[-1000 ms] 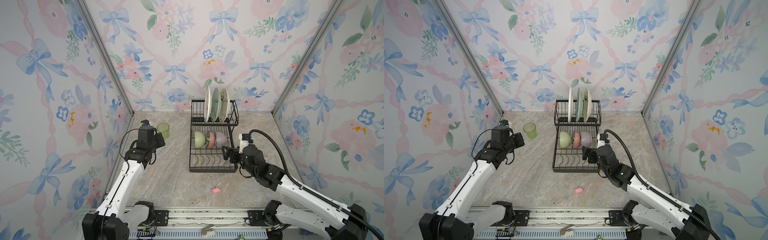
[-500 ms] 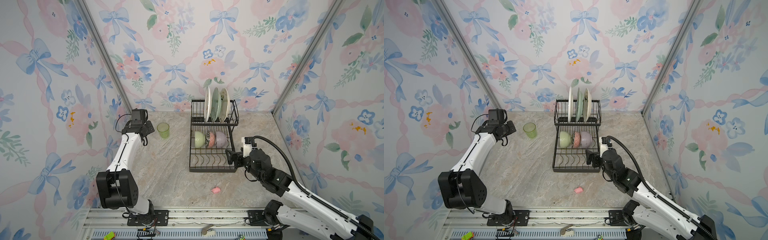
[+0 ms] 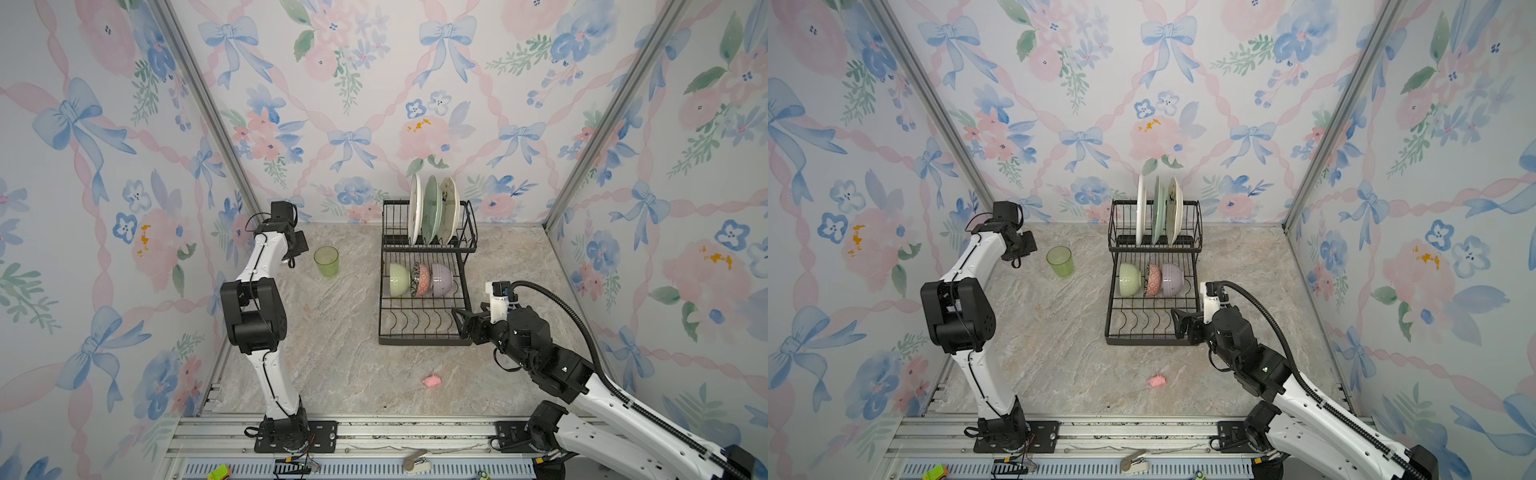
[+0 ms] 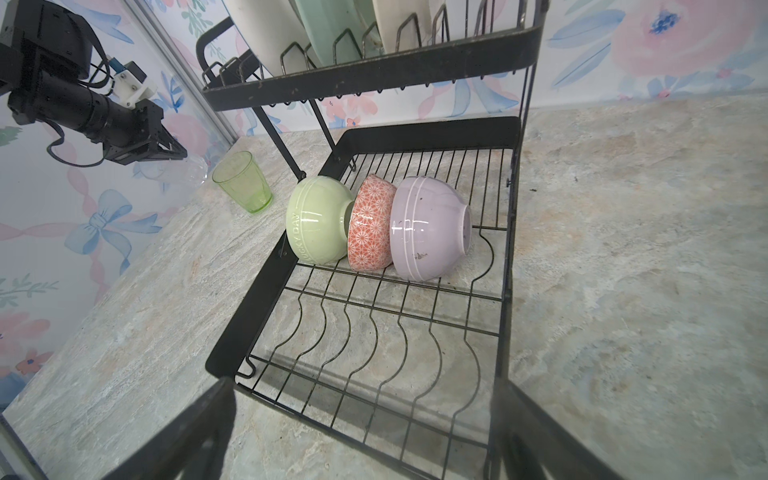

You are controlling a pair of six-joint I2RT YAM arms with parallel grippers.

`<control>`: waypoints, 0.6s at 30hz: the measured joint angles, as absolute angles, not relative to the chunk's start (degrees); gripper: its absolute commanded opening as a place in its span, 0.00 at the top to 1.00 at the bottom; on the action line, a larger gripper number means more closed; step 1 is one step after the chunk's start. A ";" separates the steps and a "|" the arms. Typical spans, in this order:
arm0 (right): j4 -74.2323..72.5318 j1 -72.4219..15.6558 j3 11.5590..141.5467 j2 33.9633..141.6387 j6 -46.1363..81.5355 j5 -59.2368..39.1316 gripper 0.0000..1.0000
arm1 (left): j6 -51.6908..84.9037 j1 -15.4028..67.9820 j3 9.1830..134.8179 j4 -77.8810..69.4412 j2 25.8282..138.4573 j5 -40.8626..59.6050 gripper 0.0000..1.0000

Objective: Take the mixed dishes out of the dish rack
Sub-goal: 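Lower the clear cup beside the green cup and open the left gripper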

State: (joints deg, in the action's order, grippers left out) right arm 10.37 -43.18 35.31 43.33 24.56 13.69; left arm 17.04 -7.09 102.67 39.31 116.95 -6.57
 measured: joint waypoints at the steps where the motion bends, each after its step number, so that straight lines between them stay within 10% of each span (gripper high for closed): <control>1: 10.61 -43.18 35.31 43.33 24.64 13.67 0.03 | 16.78 -7.27 103.48 39.94 117.89 -6.48 1.00; 12: 11.86 -43.22 35.11 44.82 25.50 13.69 0.03 | 15.09 -7.66 106.00 43.77 122.13 -3.57 0.98; 17: 11.88 -43.22 35.11 46.52 26.00 13.67 0.03 | 14.31 -7.66 107.15 44.31 122.32 -3.07 0.04; 18: 11.90 -43.22 35.11 46.63 26.20 13.67 0.03 | 14.06 -7.66 107.63 44.27 122.32 -3.09 0.02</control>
